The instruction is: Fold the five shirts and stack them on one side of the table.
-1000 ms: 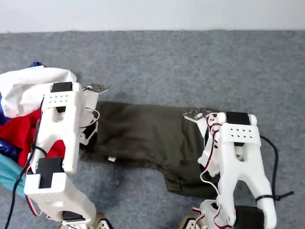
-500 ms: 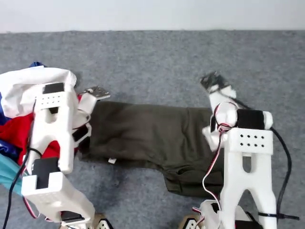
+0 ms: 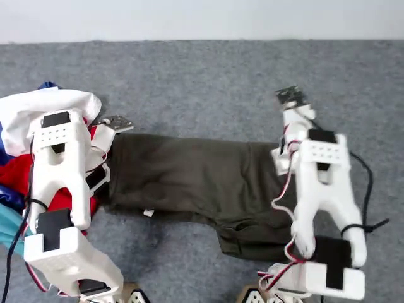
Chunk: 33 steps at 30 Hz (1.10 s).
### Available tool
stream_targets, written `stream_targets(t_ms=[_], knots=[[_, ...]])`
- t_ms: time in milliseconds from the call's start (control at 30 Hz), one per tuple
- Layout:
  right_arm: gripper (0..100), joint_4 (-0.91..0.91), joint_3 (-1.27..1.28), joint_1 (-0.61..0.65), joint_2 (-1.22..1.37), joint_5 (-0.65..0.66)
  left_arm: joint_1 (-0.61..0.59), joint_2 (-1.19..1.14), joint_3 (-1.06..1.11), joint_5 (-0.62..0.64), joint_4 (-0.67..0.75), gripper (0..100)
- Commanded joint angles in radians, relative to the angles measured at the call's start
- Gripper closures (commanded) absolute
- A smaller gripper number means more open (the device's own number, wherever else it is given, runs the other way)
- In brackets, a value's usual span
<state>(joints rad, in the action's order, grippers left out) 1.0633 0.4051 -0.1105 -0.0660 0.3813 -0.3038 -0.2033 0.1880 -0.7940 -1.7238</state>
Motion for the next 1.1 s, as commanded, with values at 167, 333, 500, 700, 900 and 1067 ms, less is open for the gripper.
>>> stream_targets(t_ms=[167,333,500,700,900,1067], knots=[[73.1,0.200,-0.310,-0.068,0.188,-0.006,-0.003,0.006,-0.004,0.064,-0.031,92],[73.1,0.163,-0.331,0.001,0.344,-0.012,-0.003,0.005,-0.004,0.064,-0.031,92],[73.3,0.159,-0.371,0.079,0.447,-0.008,-0.003,0.005,-0.004,0.064,-0.029,92],[89.8,0.159,-0.427,0.094,0.561,-0.006,-0.003,0.005,-0.002,0.064,-0.029,92],[98.9,0.168,-0.483,0.038,0.638,-0.006,-0.003,0.005,0.050,0.063,-0.026,92],[98.9,0.252,-0.578,-0.016,0.602,0.048,-0.003,0.005,0.077,0.061,-0.005,92]])
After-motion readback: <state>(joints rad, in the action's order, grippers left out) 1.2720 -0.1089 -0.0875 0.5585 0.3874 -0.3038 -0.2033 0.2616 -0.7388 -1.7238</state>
